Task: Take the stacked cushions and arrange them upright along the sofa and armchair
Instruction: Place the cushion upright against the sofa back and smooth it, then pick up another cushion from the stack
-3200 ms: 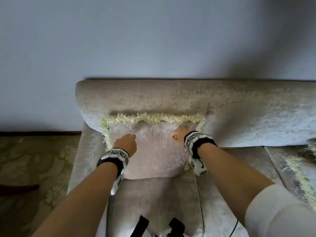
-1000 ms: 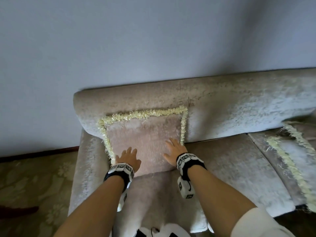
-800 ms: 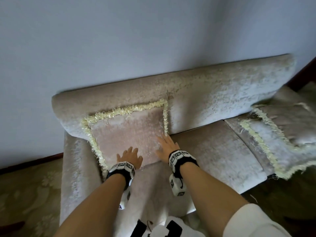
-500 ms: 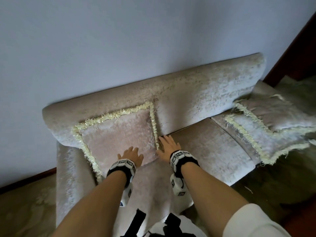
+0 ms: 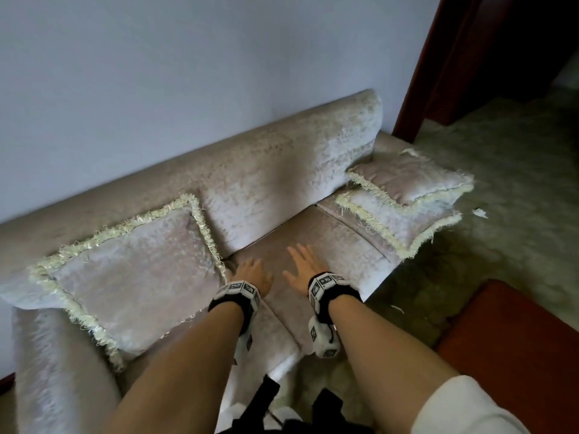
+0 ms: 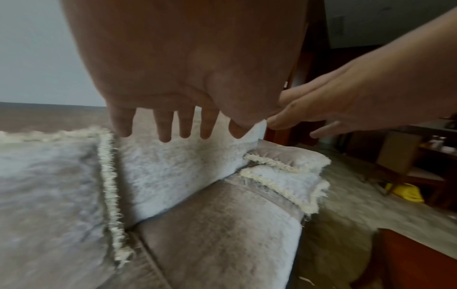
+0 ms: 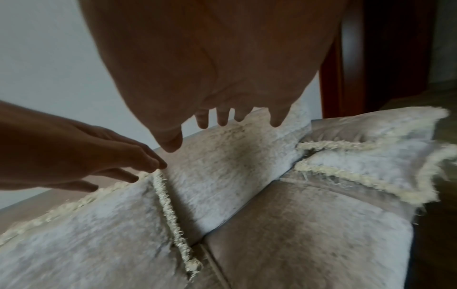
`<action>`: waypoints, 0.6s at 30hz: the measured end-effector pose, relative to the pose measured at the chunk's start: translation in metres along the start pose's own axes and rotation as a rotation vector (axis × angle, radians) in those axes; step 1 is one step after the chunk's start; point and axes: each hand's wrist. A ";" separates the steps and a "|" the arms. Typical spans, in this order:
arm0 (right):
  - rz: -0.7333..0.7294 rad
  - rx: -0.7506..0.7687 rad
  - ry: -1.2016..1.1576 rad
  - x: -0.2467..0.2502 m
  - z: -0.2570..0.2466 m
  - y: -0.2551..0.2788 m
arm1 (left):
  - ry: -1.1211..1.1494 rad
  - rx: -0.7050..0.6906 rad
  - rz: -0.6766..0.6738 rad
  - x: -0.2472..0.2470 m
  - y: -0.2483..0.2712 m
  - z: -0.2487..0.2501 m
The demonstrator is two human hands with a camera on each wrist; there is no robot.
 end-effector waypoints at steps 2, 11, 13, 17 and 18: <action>0.024 -0.058 -0.016 0.007 0.032 0.014 | -0.033 -0.064 -0.018 -0.010 0.002 0.038; 0.204 -0.319 -0.138 0.047 0.150 0.053 | -0.107 -0.315 -0.124 -0.036 -0.025 0.170; 0.256 -0.401 -0.136 0.054 0.174 0.061 | -0.098 -0.381 -0.152 -0.046 -0.030 0.202; 0.306 -0.565 -0.160 0.057 0.212 0.070 | -0.132 -0.504 -0.193 -0.072 -0.044 0.254; 0.317 -0.602 -0.165 0.057 0.221 0.069 | -0.136 -0.533 -0.198 -0.078 -0.051 0.265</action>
Point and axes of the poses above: each hand's wrist, its own y-axis away from the middle knuckle, its own x-axis out of the back of the hand, z = x × y, and after that the axes turned 10 degrees about z, right-handed
